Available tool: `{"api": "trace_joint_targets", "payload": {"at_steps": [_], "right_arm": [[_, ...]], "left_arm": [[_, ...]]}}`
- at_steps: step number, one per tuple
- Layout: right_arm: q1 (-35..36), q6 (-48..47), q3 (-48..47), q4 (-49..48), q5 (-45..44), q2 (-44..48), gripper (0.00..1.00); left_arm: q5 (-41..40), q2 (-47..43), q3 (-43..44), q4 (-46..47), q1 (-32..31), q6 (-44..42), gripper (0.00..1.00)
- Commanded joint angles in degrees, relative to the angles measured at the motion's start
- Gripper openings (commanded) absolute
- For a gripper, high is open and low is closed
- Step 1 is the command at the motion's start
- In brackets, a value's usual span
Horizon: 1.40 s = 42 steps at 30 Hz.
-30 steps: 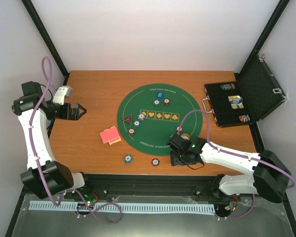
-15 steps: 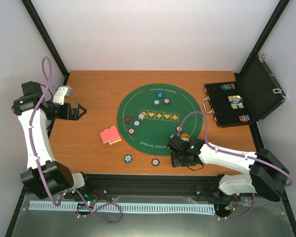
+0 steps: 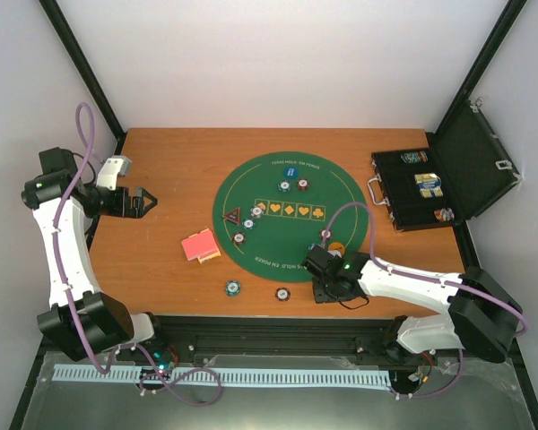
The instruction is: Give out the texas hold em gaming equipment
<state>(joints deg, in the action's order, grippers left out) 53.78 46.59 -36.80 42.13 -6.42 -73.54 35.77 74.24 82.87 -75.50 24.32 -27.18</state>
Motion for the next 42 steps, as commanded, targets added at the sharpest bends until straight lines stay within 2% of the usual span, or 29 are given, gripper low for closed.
{"api": "trace_joint_targets", "payload": {"at_steps": [1,14,23,29,33,37,42], "right_arm": [[0.7,0.7,0.3,-0.5,-0.4,0.2,0.46],[0.7,0.5,-1.1,1.9,-1.6,1.8,0.3],[0.6,-1.3,-8.4,7.7,-4.2,4.1,0.28],[-0.5,-5.1,-16.4,9.6,-5.5,-0.2,0.27],[-5.0,-10.4,-23.9,10.1,-5.7,-4.6,0.27],[-13.6,-16.8,-31.7,8.9,-3.6,-10.4,0.27],[-21.4,-22.7,-43.7,7.8,-0.6,-22.5,0.26]], "left_arm": [[0.3,-1.0,1.6,-0.5,0.0,0.3,1.0],[0.2,-1.2,1.8,-0.8,0.0,-0.1,1.0],[0.3,-1.1,1.9,-0.7,0.0,-0.1,1.0],[-0.3,-1.2,1.2,-0.6,0.0,-0.5,1.0],[-0.2,-1.1,1.3,-0.6,0.0,-0.5,1.0],[0.0,-0.6,1.4,-0.4,0.0,-0.3,1.0],[-0.1,0.0,1.5,-0.3,0.0,-0.2,1.0]]}}
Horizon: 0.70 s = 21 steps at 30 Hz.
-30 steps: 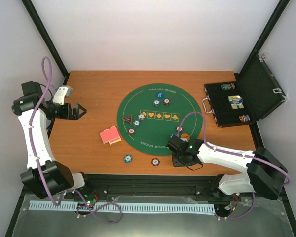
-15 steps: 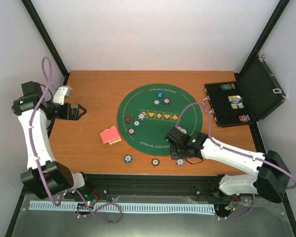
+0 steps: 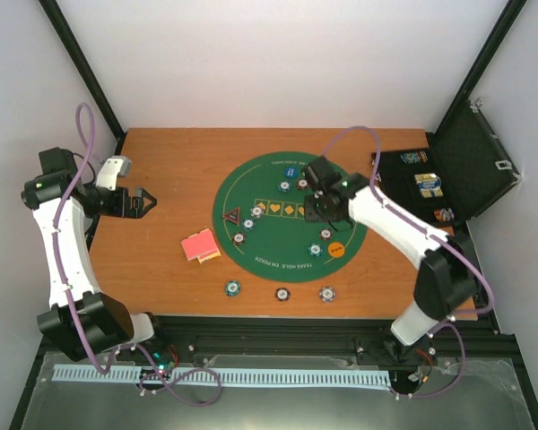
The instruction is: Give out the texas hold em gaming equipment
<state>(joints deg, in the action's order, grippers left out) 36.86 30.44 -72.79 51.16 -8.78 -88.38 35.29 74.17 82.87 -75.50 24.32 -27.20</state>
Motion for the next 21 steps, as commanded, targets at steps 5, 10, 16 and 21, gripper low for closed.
{"api": "trace_joint_targets", "payload": {"at_steps": [5,10,16,21], "right_arm": [[-9.5,-9.4,-20.1,-0.5,3.9,-20.2,0.24],[-13.8,-10.4,-30.7,0.5,6.3,-30.2,0.24],[-16.3,-11.8,-40.1,3.1,7.0,-40.0,0.24],[-17.5,-11.5,-43.8,3.3,8.0,-44.6,0.24]], "left_arm": [[0.4,0.6,1.6,0.2,0.0,-0.1,1.0],[0.5,1.5,1.9,0.0,0.0,-0.8,1.0],[0.8,1.8,0.3,0.2,0.0,-1.7,1.0],[0.7,2.0,-0.6,0.6,0.0,-2.1,1.0]]}}
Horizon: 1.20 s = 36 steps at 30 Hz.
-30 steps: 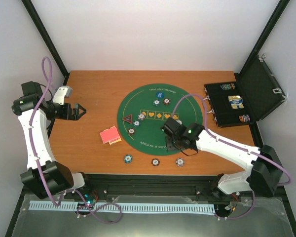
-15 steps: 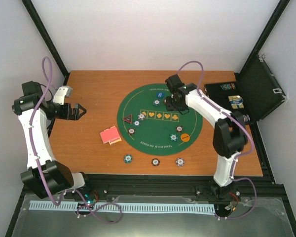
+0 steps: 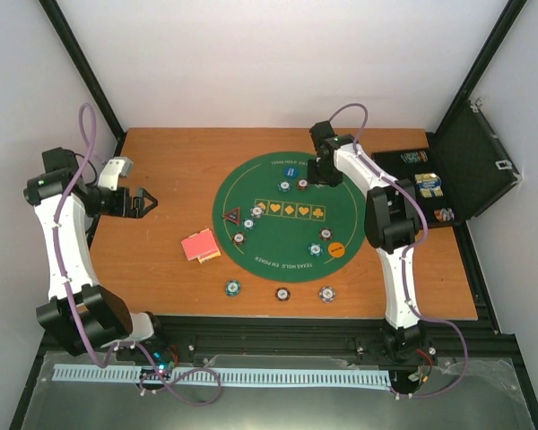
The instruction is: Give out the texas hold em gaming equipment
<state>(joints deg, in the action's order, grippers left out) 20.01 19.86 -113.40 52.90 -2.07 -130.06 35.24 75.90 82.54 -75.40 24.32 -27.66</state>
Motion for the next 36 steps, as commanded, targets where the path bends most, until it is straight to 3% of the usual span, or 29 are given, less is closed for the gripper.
{"api": "trace_joint_targets", "payload": {"at_steps": [1,11,36], "right_arm": [[-0.7,-1.0,-3.9,1.6,1.3,-3.8,0.25],[-1.5,0.4,-11.3,2.9,2.6,-11.6,0.26],[-3.1,0.2,-15.8,4.0,4.3,-14.3,0.27]], "left_arm": [[0.8,0.3,-0.2,0.6,0.0,-1.7,1.0],[0.7,0.6,-0.1,0.5,0.0,-2.0,1.0],[0.0,1.0,-1.5,1.7,0.0,-2.5,1.0]]}}
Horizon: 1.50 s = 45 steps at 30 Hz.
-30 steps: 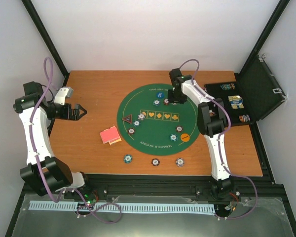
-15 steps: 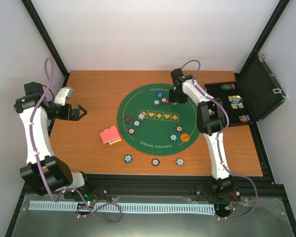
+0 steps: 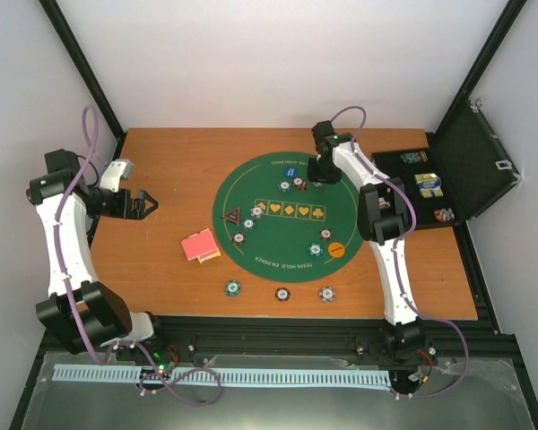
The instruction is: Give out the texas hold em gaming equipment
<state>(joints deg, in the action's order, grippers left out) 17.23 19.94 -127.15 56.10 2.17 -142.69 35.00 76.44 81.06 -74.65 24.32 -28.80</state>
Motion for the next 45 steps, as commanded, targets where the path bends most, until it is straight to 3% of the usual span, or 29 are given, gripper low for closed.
{"api": "trace_joint_targets", "payload": {"at_steps": [1,3,9,12,16,24,31,37,45], "right_arm": [[-0.4,-0.2,-2.3,1.0,0.1,-1.9,0.28],[-0.4,-0.5,-3.0,1.7,0.3,-2.4,0.33],[-0.4,-0.3,-3.2,2.5,-0.5,-1.5,0.63],[-0.4,-0.2,-3.6,3.0,-1.5,1.0,0.71],[-0.2,0.0,-1.8,4.9,-3.1,6.9,0.73],[9.0,3.8,36.6,-5.5,-10.6,37.9,0.82],[23.6,17.6,65.2,-9.3,-13.8,59.0,0.84],[32.5,29.6,78.2,-9.4,-13.5,67.6,0.86],[37.4,34.4,85.0,-11.4,-11.4,69.5,0.87]], "left_arm": [[0.2,0.4,0.0,1.1,0.0,-1.3,1.0],[0.2,0.5,-0.1,1.3,0.0,-1.2,1.0],[0.3,0.8,0.4,1.1,0.0,-1.0,1.0],[0.2,0.6,0.4,1.1,0.0,-0.9,1.0],[0.1,0.5,0.0,1.1,0.0,-0.7,1.0],[0.1,0.0,0.5,0.7,0.0,-0.3,1.0],[1.4,-0.2,0.8,-0.2,0.0,-0.2,1.0],[1.4,-0.9,-0.9,0.1,0.0,-0.6,1.0],[1.5,-1.4,-2.7,-0.6,0.0,-3.1,1.0]]}}
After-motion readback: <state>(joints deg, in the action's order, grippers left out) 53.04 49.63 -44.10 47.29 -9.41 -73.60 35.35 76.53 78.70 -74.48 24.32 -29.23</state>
